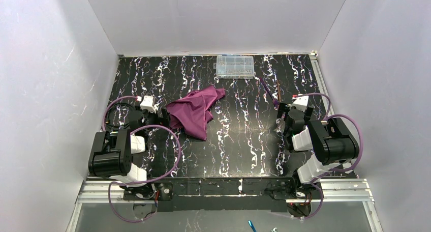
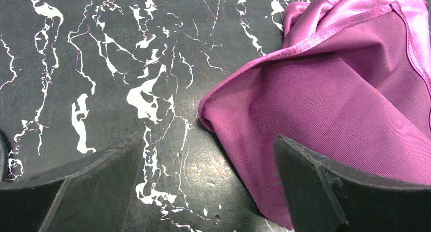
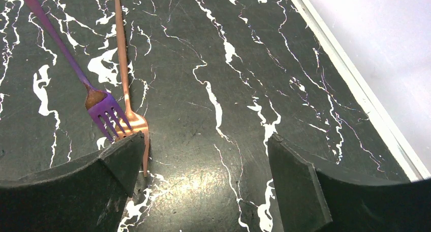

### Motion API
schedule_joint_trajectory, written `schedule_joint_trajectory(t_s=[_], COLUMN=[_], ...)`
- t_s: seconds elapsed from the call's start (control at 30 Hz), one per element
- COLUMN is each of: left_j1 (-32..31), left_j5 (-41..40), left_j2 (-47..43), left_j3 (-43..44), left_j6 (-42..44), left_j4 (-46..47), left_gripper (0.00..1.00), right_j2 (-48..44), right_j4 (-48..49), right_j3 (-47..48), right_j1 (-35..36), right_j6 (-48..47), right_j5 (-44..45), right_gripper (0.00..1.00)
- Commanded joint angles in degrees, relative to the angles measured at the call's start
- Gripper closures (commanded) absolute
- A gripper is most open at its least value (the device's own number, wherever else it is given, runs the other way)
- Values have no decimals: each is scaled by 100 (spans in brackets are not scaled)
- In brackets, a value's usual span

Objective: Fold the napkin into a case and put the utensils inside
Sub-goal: Pick up the crumpled napkin from the center of the board.

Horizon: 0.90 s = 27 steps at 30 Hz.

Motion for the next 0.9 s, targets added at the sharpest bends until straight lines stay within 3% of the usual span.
schedule_joint_trajectory(t_s=[0.0,0.33,0.43,0.5,0.57,0.6,0.67,0.73,0.77,0.8,0.87], left_j1=[-27,-27,-19,86,122,129,159,169,167,167,167], left_j5=[-51,-61,-562,-467,-258,-107,353,979,1137,1281,1501], left_j2=[-52,-35,-230,-600,-770,-731,-537,-108,99,323,705], left_j3=[112,124,255,738,1769,2236,3181,4308,4756,5232,5964], left_j6=[62,68,-215,-327,-191,-128,61,241,270,329,405], left_j4=[66,65,-290,-1477,-3327,-4180,-5577,-7235,-7833,-8393,-9209], left_gripper=[2,2,2,2,2,2,2,2,2,2,2], right_j2=[-5,12,-310,-925,-1446,-1675,-1968,-2087,-2146,-2094,-1704], right_j4=[209,155,-194,-1703,-2982,-3551,-3765,-3803,-4389,-4310,-4069], right_j3=[-2,37,137,763,1396,1712,2079,2319,2561,2704,3117], right_j1=[18,17,54,248,266,261,256,210,52,-224,-293], right_j6=[-12,-10,-39,-55,655,774,723,2207,3314,3748,3492], right_j5=[42,35,88,497,829,608,-285,-238,-208,-1454,-2952], right_gripper=[1,1,1,1,1,1,1,1,1,1,1])
